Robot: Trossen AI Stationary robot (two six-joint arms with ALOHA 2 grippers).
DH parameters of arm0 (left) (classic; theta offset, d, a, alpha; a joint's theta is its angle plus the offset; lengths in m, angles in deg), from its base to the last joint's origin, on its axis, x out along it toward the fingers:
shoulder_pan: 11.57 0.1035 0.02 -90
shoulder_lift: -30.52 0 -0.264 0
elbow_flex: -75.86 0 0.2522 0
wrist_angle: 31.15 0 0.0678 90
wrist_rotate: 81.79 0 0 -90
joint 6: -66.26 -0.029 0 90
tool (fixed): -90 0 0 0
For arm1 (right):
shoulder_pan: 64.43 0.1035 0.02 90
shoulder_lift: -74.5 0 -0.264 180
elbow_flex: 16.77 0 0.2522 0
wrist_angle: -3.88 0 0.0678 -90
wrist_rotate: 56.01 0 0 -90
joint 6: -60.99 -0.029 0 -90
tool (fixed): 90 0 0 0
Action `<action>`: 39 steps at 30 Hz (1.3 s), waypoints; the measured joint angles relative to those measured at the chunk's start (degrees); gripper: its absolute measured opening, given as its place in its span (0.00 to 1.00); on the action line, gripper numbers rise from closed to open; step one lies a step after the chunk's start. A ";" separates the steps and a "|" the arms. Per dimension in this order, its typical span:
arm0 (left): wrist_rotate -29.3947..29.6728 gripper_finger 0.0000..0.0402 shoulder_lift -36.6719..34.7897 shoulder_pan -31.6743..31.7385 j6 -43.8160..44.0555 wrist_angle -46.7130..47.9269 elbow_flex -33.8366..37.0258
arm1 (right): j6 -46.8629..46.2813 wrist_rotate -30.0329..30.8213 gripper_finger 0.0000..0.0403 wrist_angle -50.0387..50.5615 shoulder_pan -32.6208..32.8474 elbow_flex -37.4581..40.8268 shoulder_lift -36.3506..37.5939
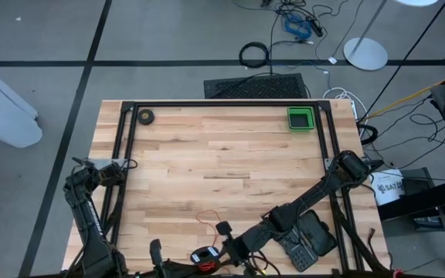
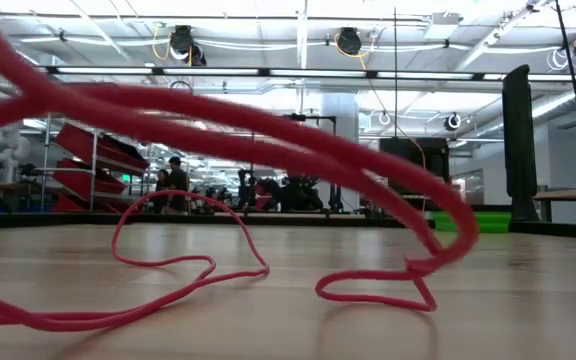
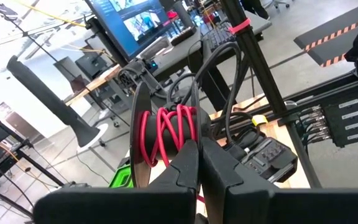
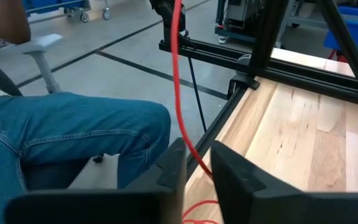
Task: Coil cords
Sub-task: Coil the red wire on the black spool
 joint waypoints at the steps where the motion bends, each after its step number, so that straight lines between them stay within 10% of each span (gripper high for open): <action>1: 0.00 0.02 0.02 0.00 0.00 0.00 0.00 | 0.12 0.00 0.10 -0.02 0.00 0.00 0.00; 39: -31.67 0.02 -0.09 7.64 28.63 28.13 -0.02 | -1.69 11.90 0.00 32.07 8.57 0.04 21.00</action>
